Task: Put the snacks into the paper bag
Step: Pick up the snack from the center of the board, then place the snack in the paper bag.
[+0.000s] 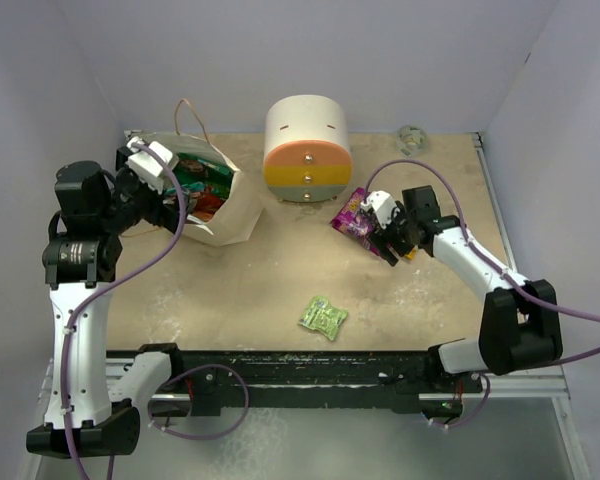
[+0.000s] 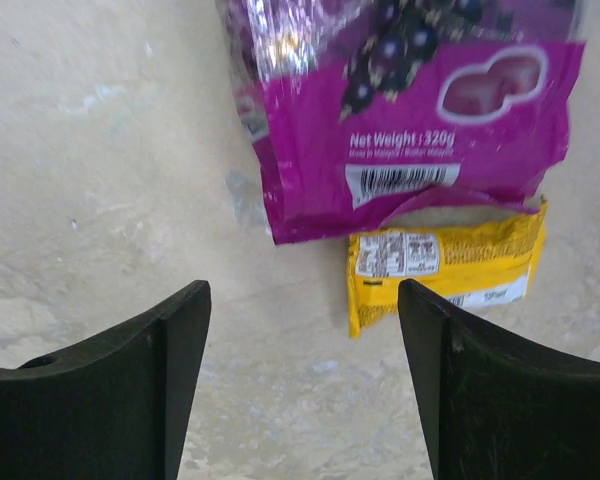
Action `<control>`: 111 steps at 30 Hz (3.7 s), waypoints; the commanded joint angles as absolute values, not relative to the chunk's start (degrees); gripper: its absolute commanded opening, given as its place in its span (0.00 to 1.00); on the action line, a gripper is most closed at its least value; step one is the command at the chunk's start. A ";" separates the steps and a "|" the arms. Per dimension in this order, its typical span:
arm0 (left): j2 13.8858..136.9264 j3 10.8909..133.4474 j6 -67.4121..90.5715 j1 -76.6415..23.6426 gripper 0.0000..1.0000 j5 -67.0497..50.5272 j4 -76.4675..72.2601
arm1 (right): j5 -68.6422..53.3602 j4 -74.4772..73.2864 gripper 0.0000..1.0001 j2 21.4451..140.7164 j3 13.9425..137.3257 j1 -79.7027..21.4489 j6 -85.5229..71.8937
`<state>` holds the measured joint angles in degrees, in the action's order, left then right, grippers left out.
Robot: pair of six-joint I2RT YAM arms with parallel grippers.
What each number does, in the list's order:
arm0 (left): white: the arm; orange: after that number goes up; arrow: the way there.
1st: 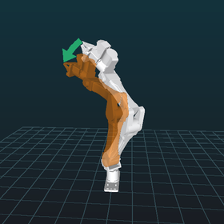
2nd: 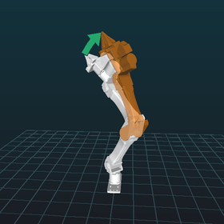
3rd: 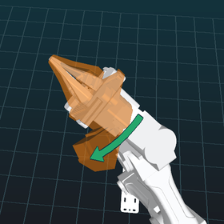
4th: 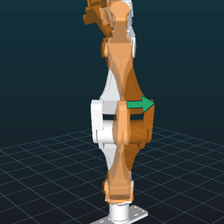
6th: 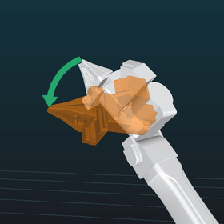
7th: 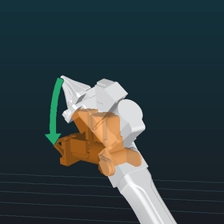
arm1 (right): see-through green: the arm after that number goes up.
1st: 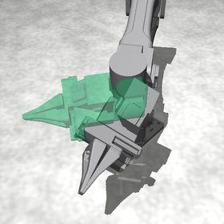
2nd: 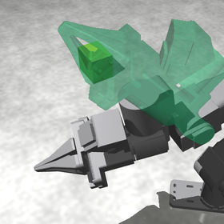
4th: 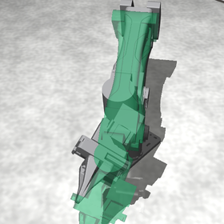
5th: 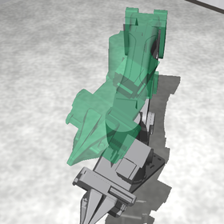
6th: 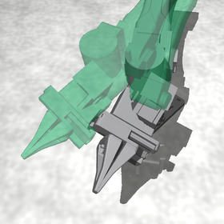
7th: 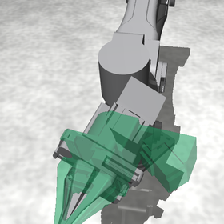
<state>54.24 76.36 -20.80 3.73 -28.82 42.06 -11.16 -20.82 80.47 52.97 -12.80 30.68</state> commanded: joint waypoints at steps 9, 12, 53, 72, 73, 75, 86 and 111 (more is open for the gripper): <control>53.78 74.78 -20.77 4.04 0.99 -31.77 39.48 | 2.88 -14.12 0.70 85.39 48.66 -12.57 33.81; 53.71 75.10 -20.81 4.04 0.99 -32.36 39.57 | 4.26 -12.46 0.64 87.39 48.73 -12.53 34.00; 63.00 83.91 -28.55 -3.49 0.99 -41.88 48.84 | -33.12 -46.12 0.00 73.19 71.71 -13.00 37.51; 75.66 91.10 -50.32 -22.63 0.99 -55.19 53.16 | -65.44 -50.47 0.00 83.71 96.82 -26.91 39.46; 76.25 91.30 -51.93 -23.22 0.99 -55.20 53.42 | -65.91 -50.65 0.00 84.02 97.38 -27.89 39.55; 77.48 91.50 -54.17 -23.60 0.99 -55.35 53.90 | -66.32 -50.69 0.00 84.40 97.96 -29.15 39.92; 79.90 87.55 -60.03 -23.99 0.76 -56.57 54.00 | -68.78 -50.88 0.00 84.60 98.14 -31.11 41.28; 73.36 86.85 -58.64 -24.04 0.00 -51.84 56.37 | -61.80 -46.22 0.31 79.73 91.84 -31.02 37.48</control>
